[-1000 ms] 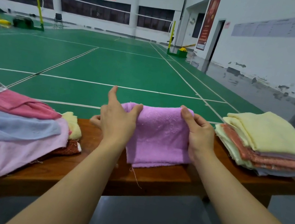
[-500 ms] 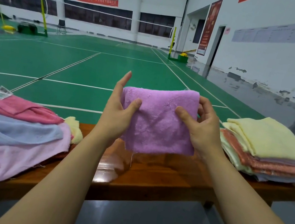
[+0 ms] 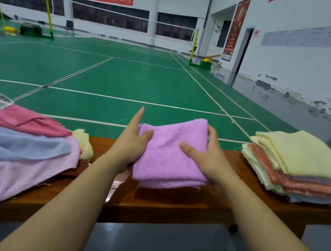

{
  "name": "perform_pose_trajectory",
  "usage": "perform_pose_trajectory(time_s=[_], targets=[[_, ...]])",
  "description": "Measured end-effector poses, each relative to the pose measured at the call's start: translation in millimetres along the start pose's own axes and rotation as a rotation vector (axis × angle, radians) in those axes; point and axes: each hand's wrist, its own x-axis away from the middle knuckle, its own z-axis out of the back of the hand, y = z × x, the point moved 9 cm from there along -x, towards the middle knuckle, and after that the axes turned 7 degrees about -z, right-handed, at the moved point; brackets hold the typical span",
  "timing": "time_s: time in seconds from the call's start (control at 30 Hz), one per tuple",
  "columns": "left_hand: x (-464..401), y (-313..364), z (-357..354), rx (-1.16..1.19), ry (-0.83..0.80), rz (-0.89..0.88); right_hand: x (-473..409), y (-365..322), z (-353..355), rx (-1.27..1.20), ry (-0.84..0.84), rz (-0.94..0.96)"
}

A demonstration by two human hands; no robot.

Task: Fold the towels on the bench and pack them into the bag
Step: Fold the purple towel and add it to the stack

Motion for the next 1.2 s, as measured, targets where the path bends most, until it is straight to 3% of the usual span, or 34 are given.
perform_pose_trajectory(time_s=[0.1, 0.23, 0.37, 0.43, 0.53, 0.67, 0.73, 0.87, 1.0, 1.1, 1.2], targets=[[2, -14, -7, -0.154, -0.037, 0.045, -2, 31, -14, 0.049, -0.053, -0.124], [0, -19, -7, -0.398, -0.059, 0.069, -8, 53, -12, 0.365, -0.009, -0.211], [5, -18, 10, -0.974, 0.017, 0.18, -11, 48, 2, 0.878, 0.101, -0.27], [9, -15, 11, -1.107, 0.029, 0.217, -9, 37, 1, 0.926, 0.155, -0.175], [14, -12, 11, -1.135, 0.033, 0.249, -6, 18, -19, 0.865, 0.121, 0.145], [17, 4, 8, -1.179, 0.061, 0.18, -2, 24, -49, 0.823, -0.095, 0.265], [20, 0, -12, -1.092, -0.029, 0.16, -4, 29, -55, 0.799, -0.142, 0.253], [47, -41, -51, -1.017, -0.253, 0.338, -6, 50, -65, 0.773, -0.302, 0.099], [42, -51, -50, -1.072, -0.233, 0.206, -7, 55, -74, 0.95, -0.341, 0.022], [27, -56, -48, -1.098, -0.321, 0.092, -2, 53, -75, 1.089, -0.343, -0.009], [16, -52, -48, -1.067, -0.446, -0.058, 2, 38, -58, 1.276, -0.202, -0.052]])
